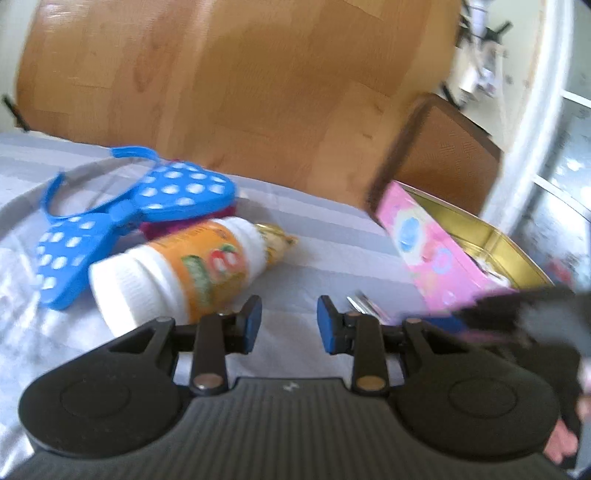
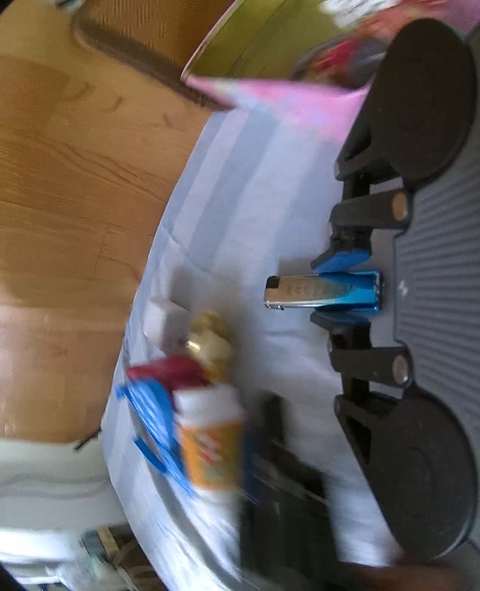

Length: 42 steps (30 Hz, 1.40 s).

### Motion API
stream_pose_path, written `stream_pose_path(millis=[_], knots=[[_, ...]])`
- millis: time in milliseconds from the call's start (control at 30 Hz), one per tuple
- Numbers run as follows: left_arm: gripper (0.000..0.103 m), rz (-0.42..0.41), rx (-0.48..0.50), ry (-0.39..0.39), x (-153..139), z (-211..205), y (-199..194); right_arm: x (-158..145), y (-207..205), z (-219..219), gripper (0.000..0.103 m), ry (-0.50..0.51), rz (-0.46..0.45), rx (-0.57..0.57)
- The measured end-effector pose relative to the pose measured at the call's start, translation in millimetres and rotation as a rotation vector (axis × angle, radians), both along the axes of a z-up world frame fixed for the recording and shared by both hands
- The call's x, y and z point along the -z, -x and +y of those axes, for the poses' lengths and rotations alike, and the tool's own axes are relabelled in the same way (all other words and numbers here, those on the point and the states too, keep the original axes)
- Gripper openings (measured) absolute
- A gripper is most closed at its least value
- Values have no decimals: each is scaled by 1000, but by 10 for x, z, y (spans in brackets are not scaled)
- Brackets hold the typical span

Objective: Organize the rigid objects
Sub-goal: 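Grasp the blue lighter with the right gripper and lift it, then lower the blue lighter into the pink tin and release it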

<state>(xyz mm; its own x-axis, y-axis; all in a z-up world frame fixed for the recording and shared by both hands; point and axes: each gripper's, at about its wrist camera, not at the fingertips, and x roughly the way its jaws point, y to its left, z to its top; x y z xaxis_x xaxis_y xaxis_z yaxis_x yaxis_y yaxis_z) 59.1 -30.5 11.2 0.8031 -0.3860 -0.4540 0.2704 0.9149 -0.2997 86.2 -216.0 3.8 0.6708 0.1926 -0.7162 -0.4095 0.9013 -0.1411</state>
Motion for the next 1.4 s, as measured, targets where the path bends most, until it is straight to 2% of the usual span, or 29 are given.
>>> stream_pose_path(millis=[133,300,367,433,467,500,767,833,900,933,1000,1033,1100,1167,1267,1400], knots=[[34,0,172,-36,-20,-265,118,36,811,-379,24,21,-81,53],[34,95,439,17,-5,-896,394,135,1685,-925,24,24,-170,280],[34,136,533,22,18,-1185,460,148,1902,-1074,25,-25,-180,361],[34,184,605,5,38,-1460,498,170,2004,-1124,27,-49,-196,379],[34,207,626,-8,42,-1575,511,177,2033,-1145,32,-57,-199,381],[34,227,637,-23,46,-1665,520,176,2063,-1183,36,-68,-201,391],[34,336,640,-82,18,-1939,670,238,2353,-1400,35,-177,-208,379],[38,336,621,-90,18,-1928,717,262,2369,-1453,27,-205,-208,376],[40,351,609,-76,14,-1904,695,270,2377,-1484,25,-256,-203,382],[40,363,600,-60,13,-1891,678,266,2368,-1554,25,-323,-190,395],[39,391,584,-18,30,-1871,629,281,2339,-1797,25,-553,-129,421],[26,393,574,-8,25,-1876,615,309,2319,-1915,25,-646,-104,432],[24,374,562,-1,-8,-1917,573,340,2279,-2053,25,-740,-85,449],[22,327,559,3,-145,-1951,544,286,2214,-2076,25,-742,-103,445],[21,222,552,-3,-461,-1990,433,72,2073,-2039,25,-690,-184,423],[21,114,512,-5,-784,-2124,44,-289,1640,-2008,25,-614,-314,409]])
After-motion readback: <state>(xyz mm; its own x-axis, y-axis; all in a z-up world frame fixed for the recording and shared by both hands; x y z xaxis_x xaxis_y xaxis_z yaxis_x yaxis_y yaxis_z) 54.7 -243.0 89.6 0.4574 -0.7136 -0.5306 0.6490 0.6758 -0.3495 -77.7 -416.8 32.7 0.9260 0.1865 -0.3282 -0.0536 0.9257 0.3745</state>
